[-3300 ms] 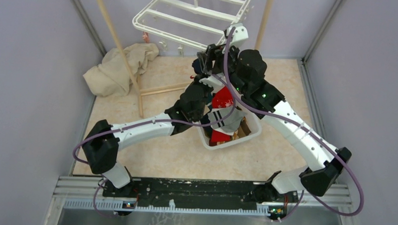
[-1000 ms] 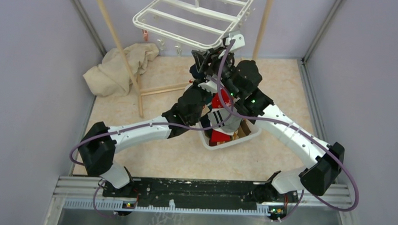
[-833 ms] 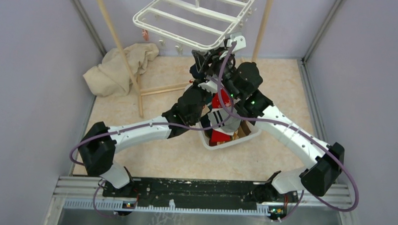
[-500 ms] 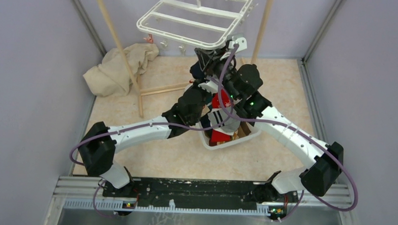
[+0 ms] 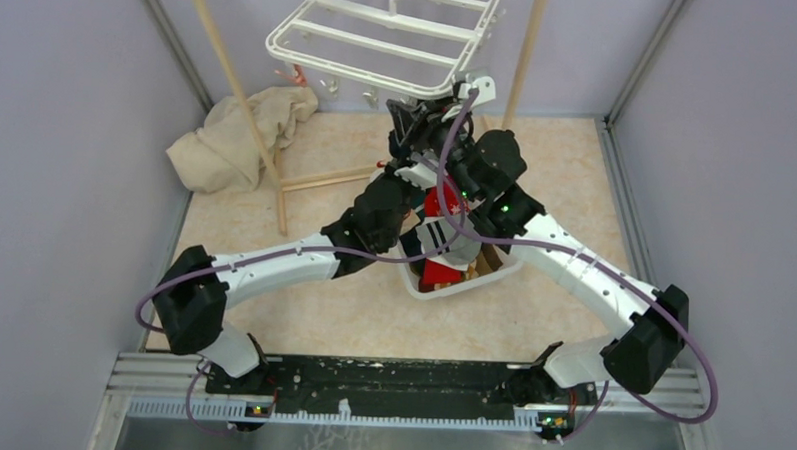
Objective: Remove the socks clipped to the hanger
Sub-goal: Remove the sock from the hanger, then place the sock in the bin.
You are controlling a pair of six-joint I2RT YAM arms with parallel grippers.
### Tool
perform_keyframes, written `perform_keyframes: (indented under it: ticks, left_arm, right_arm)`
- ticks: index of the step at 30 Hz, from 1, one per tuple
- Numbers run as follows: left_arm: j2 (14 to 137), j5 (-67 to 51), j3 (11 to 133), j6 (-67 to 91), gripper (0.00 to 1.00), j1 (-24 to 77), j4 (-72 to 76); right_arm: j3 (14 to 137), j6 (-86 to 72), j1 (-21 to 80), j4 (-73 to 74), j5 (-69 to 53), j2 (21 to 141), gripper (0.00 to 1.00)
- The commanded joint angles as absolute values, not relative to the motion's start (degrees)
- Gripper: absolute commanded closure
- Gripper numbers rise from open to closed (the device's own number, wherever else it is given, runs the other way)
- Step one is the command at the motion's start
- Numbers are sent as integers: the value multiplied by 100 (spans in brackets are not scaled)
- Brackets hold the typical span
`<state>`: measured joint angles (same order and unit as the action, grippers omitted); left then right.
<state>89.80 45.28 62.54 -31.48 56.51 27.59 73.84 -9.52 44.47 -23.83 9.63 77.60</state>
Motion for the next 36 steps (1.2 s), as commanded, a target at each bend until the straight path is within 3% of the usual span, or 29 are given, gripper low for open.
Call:
perform_keyframes:
  ticks: [1, 2, 4, 7, 8, 9, 23, 36]
  left_arm:
    - [8620, 4360, 6201, -2876, 94, 5687, 2613]
    - [8579, 4330, 6185, -2823, 94, 5684, 2561]
    - [8525, 4271, 6158, -2723, 94, 5686, 2432]
    - [8436, 4144, 6145, -2544, 93, 5694, 2158]
    - [8405, 4096, 6136, -2483, 93, 5695, 2056]
    - [8376, 4035, 6121, -2433, 93, 5695, 1921]
    - [8505, 2929, 6277, -1287, 85, 5689, 990]
    - [9684, 2493, 7028, -273, 86, 5272, 1050]
  right_arm:
    - [7444, -1051, 4445, -2111, 1198, 7350, 36]
    - [7426, -1087, 4435, -2018, 1248, 7280, 24]
    - [7322, -1145, 4409, -1907, 1301, 7085, 14]
    - [7231, -1183, 4402, -1572, 1410, 6766, 11]
    - [7196, -1186, 4395, -1450, 1504, 6643, 3]
    - [7145, -1189, 4395, -1337, 1579, 6456, 1]
    - [6339, -1512, 4383, 774, 2553, 4692, 1]
    - [5748, -1744, 4380, 1207, 2574, 4139, 1]
